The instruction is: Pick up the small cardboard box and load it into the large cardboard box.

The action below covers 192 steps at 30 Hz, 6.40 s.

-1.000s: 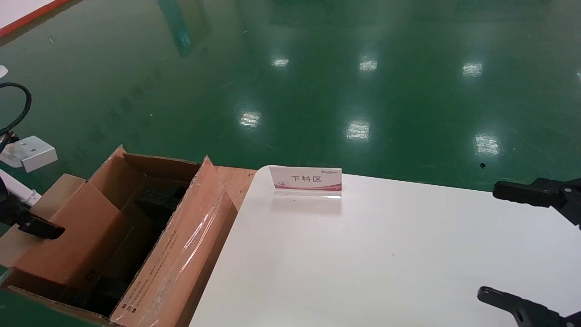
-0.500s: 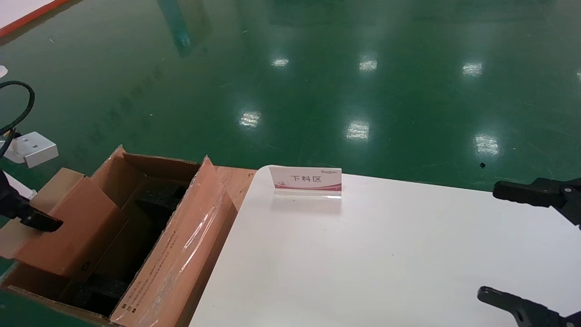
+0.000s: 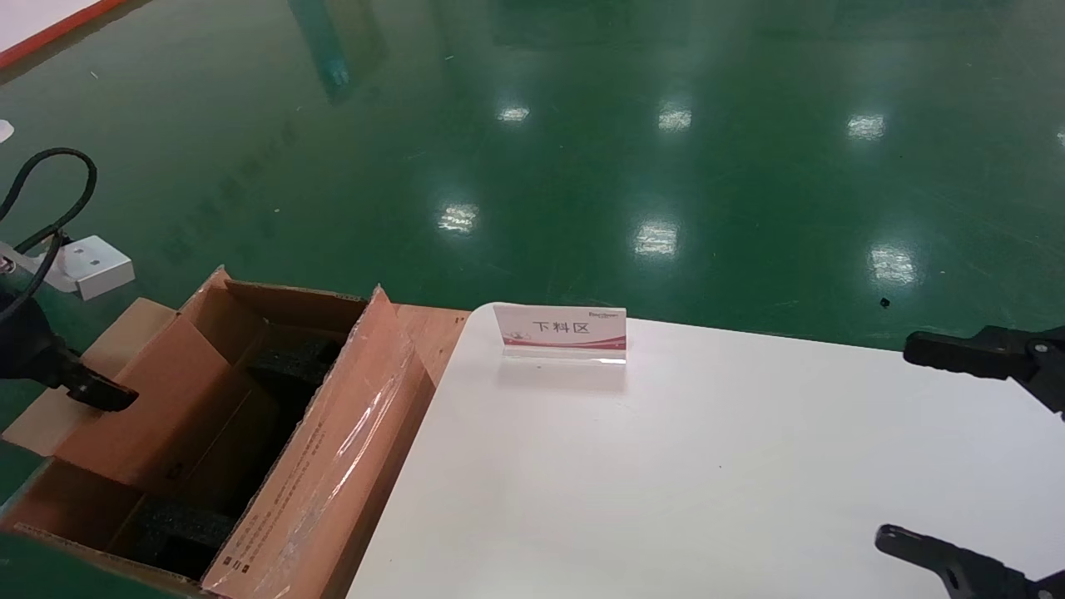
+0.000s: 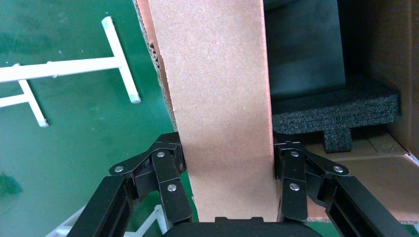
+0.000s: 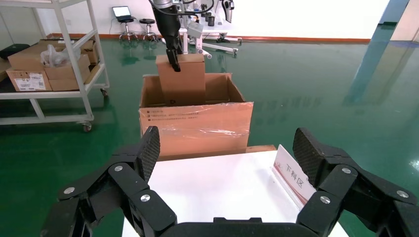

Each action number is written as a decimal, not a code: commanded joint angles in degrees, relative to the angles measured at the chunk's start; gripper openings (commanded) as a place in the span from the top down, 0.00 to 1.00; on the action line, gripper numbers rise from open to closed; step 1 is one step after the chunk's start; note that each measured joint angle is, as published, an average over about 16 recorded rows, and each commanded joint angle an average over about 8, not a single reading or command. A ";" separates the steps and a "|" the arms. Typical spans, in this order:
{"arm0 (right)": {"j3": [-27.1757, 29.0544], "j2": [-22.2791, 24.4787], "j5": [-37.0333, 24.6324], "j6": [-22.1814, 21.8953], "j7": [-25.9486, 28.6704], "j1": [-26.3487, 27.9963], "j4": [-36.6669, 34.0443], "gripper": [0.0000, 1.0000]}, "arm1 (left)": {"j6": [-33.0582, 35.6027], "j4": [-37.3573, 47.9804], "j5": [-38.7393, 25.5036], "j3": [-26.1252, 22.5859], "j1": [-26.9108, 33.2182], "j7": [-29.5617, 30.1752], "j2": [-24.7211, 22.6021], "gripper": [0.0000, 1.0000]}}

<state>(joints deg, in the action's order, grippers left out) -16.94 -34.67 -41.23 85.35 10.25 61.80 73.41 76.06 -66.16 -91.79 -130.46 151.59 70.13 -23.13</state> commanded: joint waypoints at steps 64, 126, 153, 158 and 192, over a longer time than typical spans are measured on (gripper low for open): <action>-0.20 0.08 0.14 -0.09 -0.10 0.04 0.00 0.00 | -13.00 22.85 7.01 -0.16 -20.60 -5.85 -11.35 1.00; -0.27 0.10 0.19 -0.10 -0.15 0.07 -0.06 0.00 | -14.36 21.16 12.99 4.75 -16.72 -15.12 -10.51 0.00; -0.31 0.12 0.22 -0.13 -0.19 0.08 -0.10 0.00 | -22.48 -2.87 18.94 15.94 -11.10 -21.66 -1.18 0.00; -0.33 0.12 0.22 -0.12 -0.20 0.09 -0.12 0.00 | -19.85 -3.25 21.48 24.01 -17.56 -24.75 -2.06 0.00; -0.42 0.15 0.28 -0.15 -0.25 0.12 -0.13 0.00 | -0.92 -5.93 39.74 82.06 -64.08 -46.98 -8.37 0.00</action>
<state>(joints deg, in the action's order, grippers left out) -17.36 -34.52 -40.95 85.19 10.01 61.92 73.28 75.15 -72.09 -52.04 -48.37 87.49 23.14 -31.50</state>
